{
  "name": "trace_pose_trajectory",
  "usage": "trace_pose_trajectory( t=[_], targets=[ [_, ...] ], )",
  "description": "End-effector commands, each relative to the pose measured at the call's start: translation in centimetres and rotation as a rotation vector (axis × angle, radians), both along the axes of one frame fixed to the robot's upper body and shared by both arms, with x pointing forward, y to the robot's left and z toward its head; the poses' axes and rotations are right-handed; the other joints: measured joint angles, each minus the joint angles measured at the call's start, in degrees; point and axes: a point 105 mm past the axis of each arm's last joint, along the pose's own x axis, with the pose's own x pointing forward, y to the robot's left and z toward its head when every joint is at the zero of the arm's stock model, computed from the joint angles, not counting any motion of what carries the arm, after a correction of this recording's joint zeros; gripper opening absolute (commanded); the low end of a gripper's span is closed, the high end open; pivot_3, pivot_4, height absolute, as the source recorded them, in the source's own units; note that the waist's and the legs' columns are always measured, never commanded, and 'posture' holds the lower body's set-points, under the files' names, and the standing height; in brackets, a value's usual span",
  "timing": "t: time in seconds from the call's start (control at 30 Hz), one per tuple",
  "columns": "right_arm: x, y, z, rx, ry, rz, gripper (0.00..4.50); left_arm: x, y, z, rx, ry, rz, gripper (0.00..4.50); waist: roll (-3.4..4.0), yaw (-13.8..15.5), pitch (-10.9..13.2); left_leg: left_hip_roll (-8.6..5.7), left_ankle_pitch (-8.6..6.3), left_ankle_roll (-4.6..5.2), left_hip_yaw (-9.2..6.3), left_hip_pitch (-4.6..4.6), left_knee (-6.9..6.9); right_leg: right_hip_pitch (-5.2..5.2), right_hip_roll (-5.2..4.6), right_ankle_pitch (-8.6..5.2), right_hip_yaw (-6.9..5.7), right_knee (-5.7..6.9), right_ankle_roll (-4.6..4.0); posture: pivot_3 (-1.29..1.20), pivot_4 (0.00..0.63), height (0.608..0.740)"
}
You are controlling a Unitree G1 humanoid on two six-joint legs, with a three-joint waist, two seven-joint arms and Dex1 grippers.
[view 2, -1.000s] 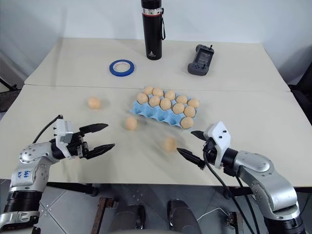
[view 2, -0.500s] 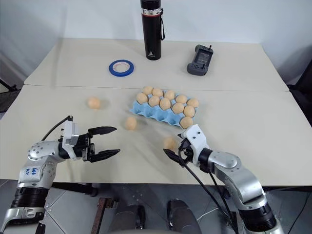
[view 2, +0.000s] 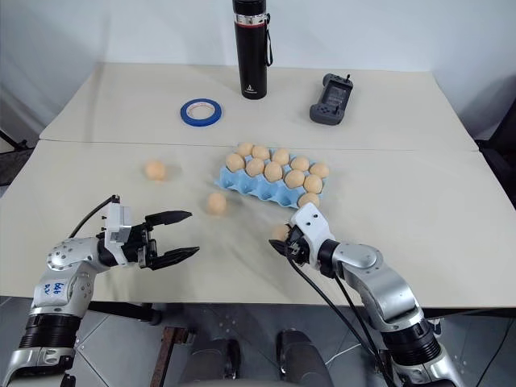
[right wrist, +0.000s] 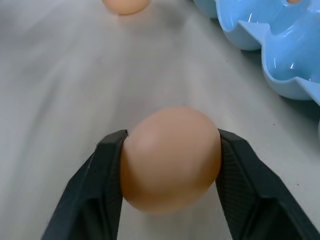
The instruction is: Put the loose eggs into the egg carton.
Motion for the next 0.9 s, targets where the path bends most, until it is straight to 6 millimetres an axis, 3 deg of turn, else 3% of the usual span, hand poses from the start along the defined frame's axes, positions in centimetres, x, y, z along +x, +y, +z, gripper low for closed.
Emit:
trace_pose_trajectory(
  t=[0.03,0.13,0.3,0.47,0.63,0.87,0.9],
  targets=[
    [0.0,0.2,3.4,0.046,-0.104,0.016,2.1,0.1,0.1,1.2,-0.006,-0.065,0.013,4.5,0.0,0.0,0.0,0.0,0.0,0.0,-0.01,0.0,0.01,0.0,0.0,0.0,0.0,0.01,0.0,0.0,0.15,0.74],
    [0.7,0.4,5.6,0.084,-0.163,0.011,2.09,0.1,0.0,1.4,-0.014,-0.074,0.024,4.5,0.0,-0.3,0.0,0.0,0.0,0.0,-0.01,0.01,0.03,0.01,0.0,0.0,0.0,0.03,0.0,0.0,0.15,0.74],
    [4.4,0.1,8.1,0.12,-0.23,-0.091,2.09,-0.1,-0.3,1.7,-0.024,-0.082,0.036,4.5,0.01,-0.9,0.0,0.0,0.0,0.0,-0.02,0.01,0.03,0.0,-0.01,0.01,-0.02,0.07,-0.02,0.0,0.15,0.74],
    [6.9,0.0,8.1,0.113,-0.254,-0.136,2.09,-0.2,-0.3,1.9,-0.031,-0.09,0.056,4.5,0.01,-0.9,0.0,0.0,0.0,0.0,-0.02,-0.03,-0.04,-0.03,-0.01,0.01,-0.04,-0.03,-0.02,0.0,0.15,0.74],
    [7.5,0.4,7.3,0.083,-0.247,-0.122,2.09,-0.4,-0.3,2.2,-0.033,-0.102,0.067,4.5,0.04,-0.9,0.0,0.0,-0.04,0.04,-0.03,-0.13,-0.06,-0.08,-0.02,0.01,-0.05,-0.1,-0.02,0.0,0.15,0.74],
    [7.1,0.5,6.9,0.06,-0.249,-0.091,4.44,-0.3,0.0,2.4,-0.034,-0.11,0.087,4.5,0.07,-1.0,0.0,0.0,-0.04,0.04,-0.03,-0.1,-0.04,-0.08,-0.02,0.01,-0.06,-0.03,-0.02,0.0,0.15,0.74],
    [7.0,0.4,7.0,0.061,-0.249,-0.087,4.48,-0.2,0.0,2.5,-0.035,-0.111,0.089,4.5,0.07,-1.0,0.0,0.0,-0.04,0.04,-0.03,-0.1,-0.03,-0.08,-0.02,0.01,-0.06,-0.03,-0.02,0.0,0.15,0.74]
  ],
)
